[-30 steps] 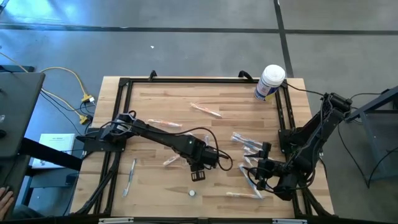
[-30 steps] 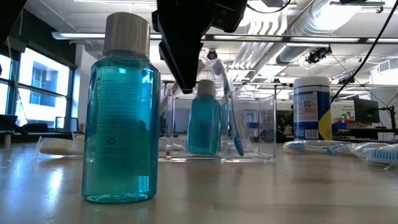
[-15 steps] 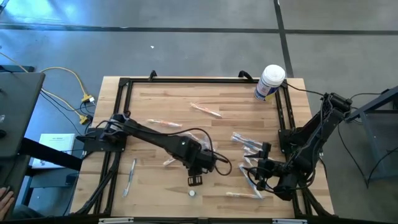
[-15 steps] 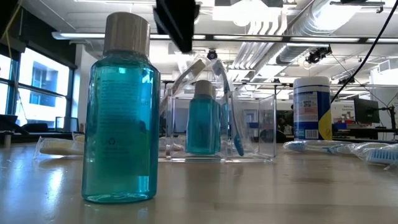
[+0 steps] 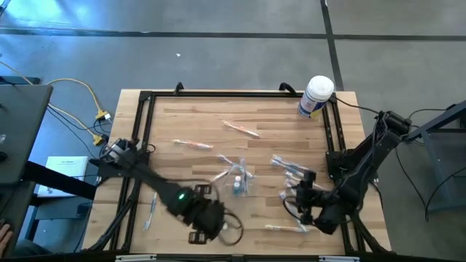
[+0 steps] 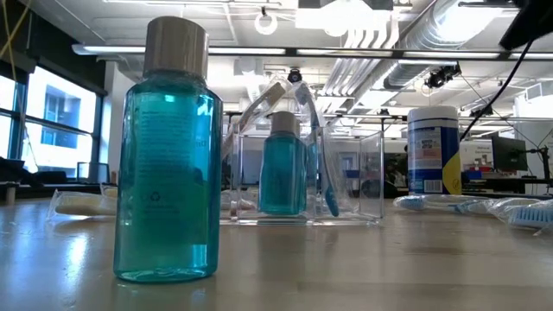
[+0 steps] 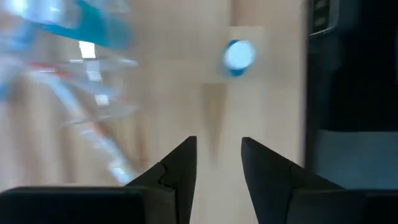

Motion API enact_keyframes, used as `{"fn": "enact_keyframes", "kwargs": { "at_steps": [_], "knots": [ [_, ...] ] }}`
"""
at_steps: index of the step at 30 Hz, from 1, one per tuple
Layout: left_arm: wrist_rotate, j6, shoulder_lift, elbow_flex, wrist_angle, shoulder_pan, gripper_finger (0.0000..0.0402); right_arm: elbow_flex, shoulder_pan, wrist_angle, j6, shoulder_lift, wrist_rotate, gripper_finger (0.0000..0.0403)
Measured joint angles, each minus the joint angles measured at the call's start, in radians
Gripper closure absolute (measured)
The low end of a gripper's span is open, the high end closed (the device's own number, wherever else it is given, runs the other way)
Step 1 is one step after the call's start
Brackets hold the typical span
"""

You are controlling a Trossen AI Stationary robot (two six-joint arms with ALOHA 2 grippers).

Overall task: Pick & Place toothbrushing station
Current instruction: Put the blue toothbrush into the transparent organizer

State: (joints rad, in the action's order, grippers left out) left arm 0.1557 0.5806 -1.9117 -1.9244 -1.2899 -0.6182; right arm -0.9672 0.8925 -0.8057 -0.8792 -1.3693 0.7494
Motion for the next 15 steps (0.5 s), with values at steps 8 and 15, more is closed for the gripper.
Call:
{"fn": "enact_keyframes", "kwargs": {
  "at_steps": [8, 15],
  "knots": [
    [0.213, 0.124, 0.011, 0.000, -0.101, -0.096, 0.0281, 0.000, -0.177, -0.410, -0.277, 0.000, -0.125, 0.0198],
    [0.152, 0.060, 0.013, 0.000, -0.117, -0.086, 0.0281, 0.000, -0.350, -0.449, -0.172, 0.000, -0.265, 0.0198]
  ]
}}
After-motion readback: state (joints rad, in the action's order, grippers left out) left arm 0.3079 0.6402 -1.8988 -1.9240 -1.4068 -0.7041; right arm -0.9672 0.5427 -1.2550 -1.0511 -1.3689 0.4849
